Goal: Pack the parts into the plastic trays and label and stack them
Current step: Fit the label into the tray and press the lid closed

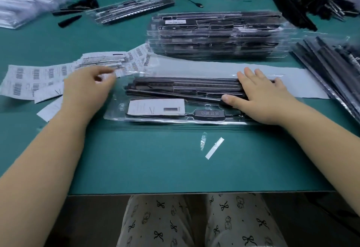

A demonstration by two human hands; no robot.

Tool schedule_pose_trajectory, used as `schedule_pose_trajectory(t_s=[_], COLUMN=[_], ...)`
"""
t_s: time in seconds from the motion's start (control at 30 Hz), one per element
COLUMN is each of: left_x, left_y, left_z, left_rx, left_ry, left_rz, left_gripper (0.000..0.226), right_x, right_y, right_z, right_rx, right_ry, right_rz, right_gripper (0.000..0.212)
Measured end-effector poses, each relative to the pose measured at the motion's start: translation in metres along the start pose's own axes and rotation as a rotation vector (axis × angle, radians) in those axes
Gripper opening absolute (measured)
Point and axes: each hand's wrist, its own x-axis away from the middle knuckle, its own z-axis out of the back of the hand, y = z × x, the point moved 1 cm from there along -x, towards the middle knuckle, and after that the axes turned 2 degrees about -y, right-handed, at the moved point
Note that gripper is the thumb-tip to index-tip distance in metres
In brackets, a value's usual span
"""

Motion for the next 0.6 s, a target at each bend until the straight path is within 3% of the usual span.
schedule_pose_trajectory(t_s=[0.07, 0.27, 0.37, 0.5, 0.6], left_x=[-0.004, -0.020, -0.021, -0.013, -0.009], left_y=[-0.006, 0.014, 0.013, 0.021, 0.029], left_z=[0.007, -0.008, -0.005, -0.005, -0.005], left_rx=[0.023, 0.335, 0.388, 0.674, 0.751], left_ry=[0.063, -0.296, -0.355, -0.384, -0.396], left_rz=[0.107, 0.395, 0.432, 0.462, 0.466], left_gripper=[0.028, 0.037, 0.034, 0.022, 0.020], right_x=[0.000, 0.003, 0.005, 0.007, 0.008], right_y=[0.000, -0.002, -0.002, -0.002, -0.003], right_z=[0.000, 0.000, 0.000, 0.001, 0.001], right_rx=[0.002, -0.017, -0.043, -0.071, -0.075], right_ry=[0.000, 0.030, 0.060, 0.083, 0.079], right_rz=[-0.007, -0.008, -0.011, -0.013, -0.010], right_gripper=[0.119, 0.118, 0.116, 0.113, 0.113])
